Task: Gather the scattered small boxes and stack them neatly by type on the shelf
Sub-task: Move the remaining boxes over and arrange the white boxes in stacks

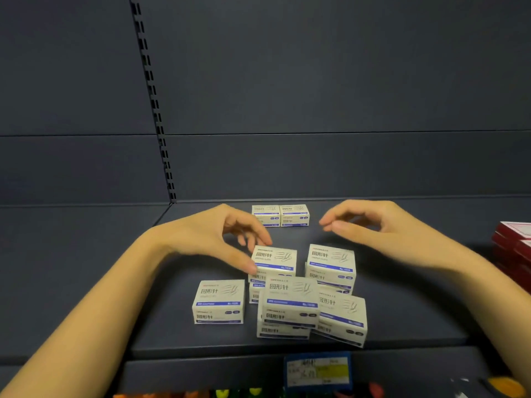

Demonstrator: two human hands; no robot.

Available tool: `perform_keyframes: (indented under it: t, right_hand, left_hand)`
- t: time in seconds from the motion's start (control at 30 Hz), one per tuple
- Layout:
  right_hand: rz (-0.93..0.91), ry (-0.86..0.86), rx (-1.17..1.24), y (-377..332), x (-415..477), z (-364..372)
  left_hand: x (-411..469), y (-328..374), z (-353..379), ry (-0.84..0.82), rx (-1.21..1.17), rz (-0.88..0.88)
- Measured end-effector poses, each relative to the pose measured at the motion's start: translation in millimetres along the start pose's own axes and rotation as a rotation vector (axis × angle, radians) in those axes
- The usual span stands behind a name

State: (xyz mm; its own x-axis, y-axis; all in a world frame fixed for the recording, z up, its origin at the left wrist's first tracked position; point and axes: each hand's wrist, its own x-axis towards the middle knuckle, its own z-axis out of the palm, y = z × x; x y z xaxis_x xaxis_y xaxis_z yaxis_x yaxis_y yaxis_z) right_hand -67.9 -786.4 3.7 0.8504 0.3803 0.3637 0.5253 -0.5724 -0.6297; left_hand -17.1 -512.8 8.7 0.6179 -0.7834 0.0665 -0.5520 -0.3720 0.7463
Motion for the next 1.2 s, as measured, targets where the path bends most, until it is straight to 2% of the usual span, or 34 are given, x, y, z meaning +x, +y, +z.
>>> perform_keyframes:
  t: [0.2, 0.43, 0.63, 0.87, 1.0, 1.2]
  right_hand:
    - [0.021, -0.167, -0.167, -9.4, -19.6, -3.2]
    - [0.052, -0.201, -0.258, -8.5, -15.6, -0.1]
    - [0.061, -0.104, -0.088, 4.7, 3.4, 0.0]
    - [0.099, 0.155, -0.045, 37.5, 56.8, 1.1]
    - [0.136, 0.232, -0.027, 54.3, 80.8, 10.6]
    - [0.193, 0.297, 0.065, 74.2, 91.6, 25.3]
  left_hand:
    - [-0.5, 2.5, 4.2, -0.053, 0.044, 0.004]
    - [0.7, -0.7, 1.8, 0.058, 0.038, 0.017]
    - [9.2, -15.5, -4.3, 0.391, 0.046, -0.057]
    - [36.8, -41.8, -0.8, 0.754, 0.000, -0.081]
    - [53.0, -53.2, 0.9, 0.792, -0.028, -0.077]
    - [63.7, -65.9, 2.6, 0.743, -0.030, -0.115]
